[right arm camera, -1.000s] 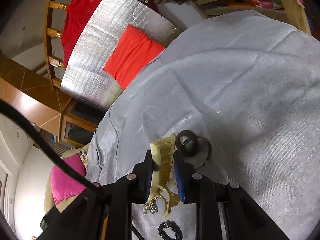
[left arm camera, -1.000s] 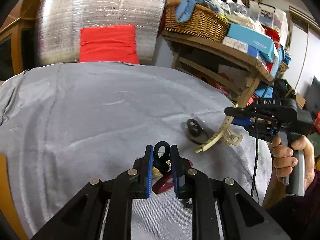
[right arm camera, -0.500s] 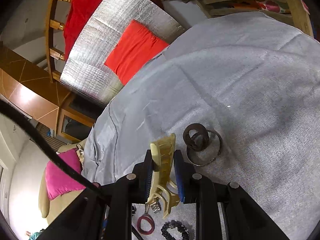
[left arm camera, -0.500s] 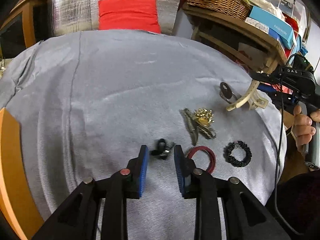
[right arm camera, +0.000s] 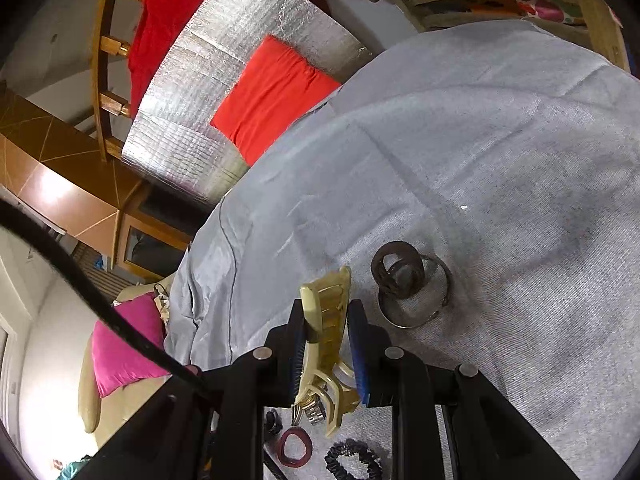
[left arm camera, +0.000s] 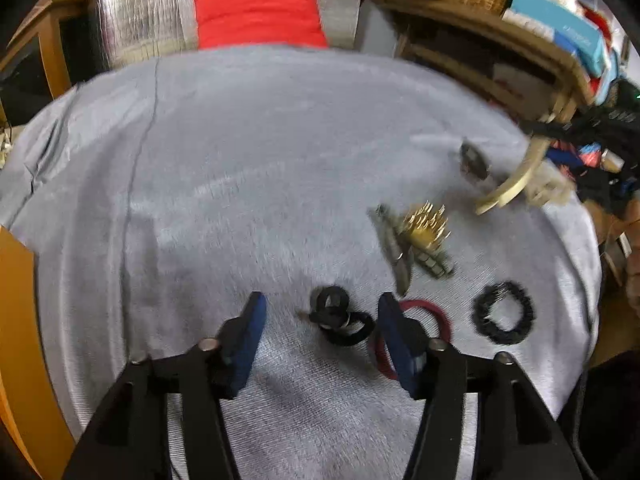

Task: Organize jewelry
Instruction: 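Lift the black hair tie off the cloth with the left tool, then drop the hair tie in the orange tray while the right tool drops the claw clip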

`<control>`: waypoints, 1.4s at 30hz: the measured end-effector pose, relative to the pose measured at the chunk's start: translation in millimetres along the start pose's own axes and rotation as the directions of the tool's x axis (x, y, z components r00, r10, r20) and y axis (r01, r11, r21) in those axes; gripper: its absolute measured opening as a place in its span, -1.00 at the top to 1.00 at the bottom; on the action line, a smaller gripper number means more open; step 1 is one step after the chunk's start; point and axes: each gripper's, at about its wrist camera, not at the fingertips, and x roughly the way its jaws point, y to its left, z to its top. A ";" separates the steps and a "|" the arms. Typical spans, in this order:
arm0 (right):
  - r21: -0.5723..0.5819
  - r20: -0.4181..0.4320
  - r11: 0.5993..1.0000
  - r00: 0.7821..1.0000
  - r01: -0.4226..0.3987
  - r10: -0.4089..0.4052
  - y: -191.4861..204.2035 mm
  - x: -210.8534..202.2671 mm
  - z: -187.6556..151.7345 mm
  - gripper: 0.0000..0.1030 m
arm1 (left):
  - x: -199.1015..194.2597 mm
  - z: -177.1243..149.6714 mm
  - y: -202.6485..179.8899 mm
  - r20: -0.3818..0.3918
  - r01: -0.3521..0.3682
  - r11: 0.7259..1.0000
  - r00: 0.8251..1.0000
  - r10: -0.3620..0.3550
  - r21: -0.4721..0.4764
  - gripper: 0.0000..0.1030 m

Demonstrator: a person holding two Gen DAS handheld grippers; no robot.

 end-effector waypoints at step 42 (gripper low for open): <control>-0.640 -0.439 0.691 0.898 -0.335 0.028 388.0 204.1 -230.0 0.57 | -167.0 -159.7 250.2 -0.041 -0.330 0.480 0.854 0.518 -0.813 0.64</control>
